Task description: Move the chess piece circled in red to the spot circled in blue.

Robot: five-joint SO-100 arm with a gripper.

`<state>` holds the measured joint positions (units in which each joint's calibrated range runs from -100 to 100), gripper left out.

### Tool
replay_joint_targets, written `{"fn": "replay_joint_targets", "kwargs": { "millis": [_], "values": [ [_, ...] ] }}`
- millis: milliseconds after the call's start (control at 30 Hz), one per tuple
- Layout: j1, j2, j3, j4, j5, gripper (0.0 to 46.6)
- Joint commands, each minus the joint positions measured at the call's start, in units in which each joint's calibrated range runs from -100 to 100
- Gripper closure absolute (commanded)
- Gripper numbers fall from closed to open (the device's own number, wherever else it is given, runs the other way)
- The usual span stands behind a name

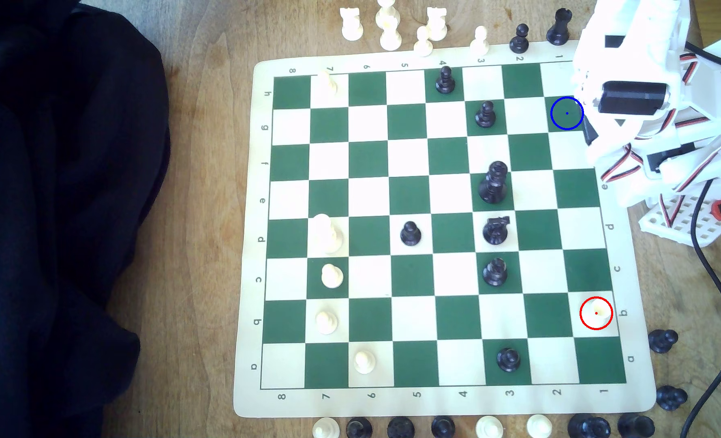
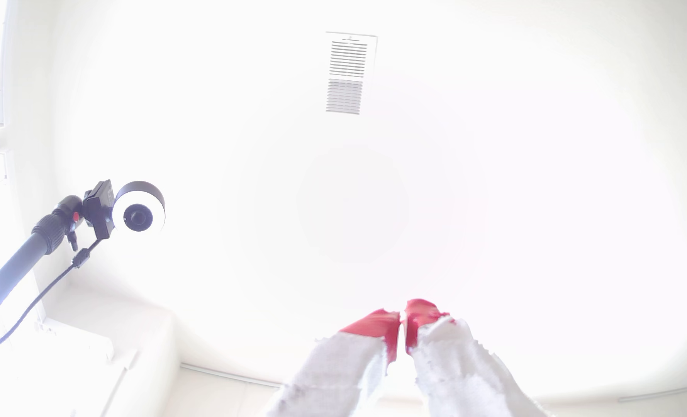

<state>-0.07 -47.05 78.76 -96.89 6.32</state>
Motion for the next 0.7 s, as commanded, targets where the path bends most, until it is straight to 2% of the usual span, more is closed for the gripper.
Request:
{"fn": "replay_joint_targets", "kwargs": {
  "millis": [0,267,400,667],
  "values": [
    [2.3,-2.8,-21.6,35.9,1.1,46.4],
    [2.3,-2.9,-23.6,40.0,1.1,46.4],
    [1.6,-4.9,-28.0,60.9,1.1,46.4],
    [2.1,-18.1,-30.7,121.4,1.1,45.9]
  ]
}}
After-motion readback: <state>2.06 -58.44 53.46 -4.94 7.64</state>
